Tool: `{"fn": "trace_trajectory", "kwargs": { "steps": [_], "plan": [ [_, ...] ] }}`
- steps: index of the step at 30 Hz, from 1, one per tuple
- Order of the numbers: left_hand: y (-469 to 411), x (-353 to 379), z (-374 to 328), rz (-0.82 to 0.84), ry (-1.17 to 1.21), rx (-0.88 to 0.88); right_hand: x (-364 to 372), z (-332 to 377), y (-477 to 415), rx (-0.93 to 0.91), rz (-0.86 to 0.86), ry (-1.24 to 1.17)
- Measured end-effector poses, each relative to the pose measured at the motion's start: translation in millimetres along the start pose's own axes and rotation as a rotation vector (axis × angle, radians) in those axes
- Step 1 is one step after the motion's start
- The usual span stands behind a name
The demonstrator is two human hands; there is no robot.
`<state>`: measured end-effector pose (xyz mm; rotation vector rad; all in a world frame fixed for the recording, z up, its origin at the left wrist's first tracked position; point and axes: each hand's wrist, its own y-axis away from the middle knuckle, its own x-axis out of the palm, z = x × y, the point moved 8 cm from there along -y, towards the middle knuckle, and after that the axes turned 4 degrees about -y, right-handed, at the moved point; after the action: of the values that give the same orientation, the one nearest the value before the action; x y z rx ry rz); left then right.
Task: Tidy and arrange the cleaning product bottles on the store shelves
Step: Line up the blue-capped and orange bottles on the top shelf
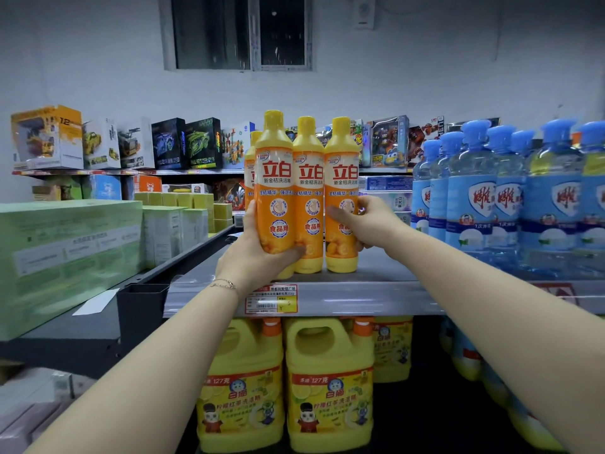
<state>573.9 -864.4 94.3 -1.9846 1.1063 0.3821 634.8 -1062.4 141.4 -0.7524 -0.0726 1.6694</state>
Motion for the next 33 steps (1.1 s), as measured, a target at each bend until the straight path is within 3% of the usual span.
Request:
{"fn": "trace_trajectory", "kwargs": {
  "steps": [18, 25, 33],
  "plan": [
    [0.9, 1.5, 3.1, -0.021, -0.039, -0.005, 4.3, -6.7, -4.8, -0.006, -0.064, -0.111],
    [2.3, 0.1, 2.8, -0.058, -0.057, 0.014, 23.9, -20.2, -34.9, 0.046, 0.139, -0.144],
    [3.2, -0.3, 1.6, -0.085, -0.117, 0.019, 49.3, -40.8, -50.1, 0.201, 0.338, -0.436]
  ]
}}
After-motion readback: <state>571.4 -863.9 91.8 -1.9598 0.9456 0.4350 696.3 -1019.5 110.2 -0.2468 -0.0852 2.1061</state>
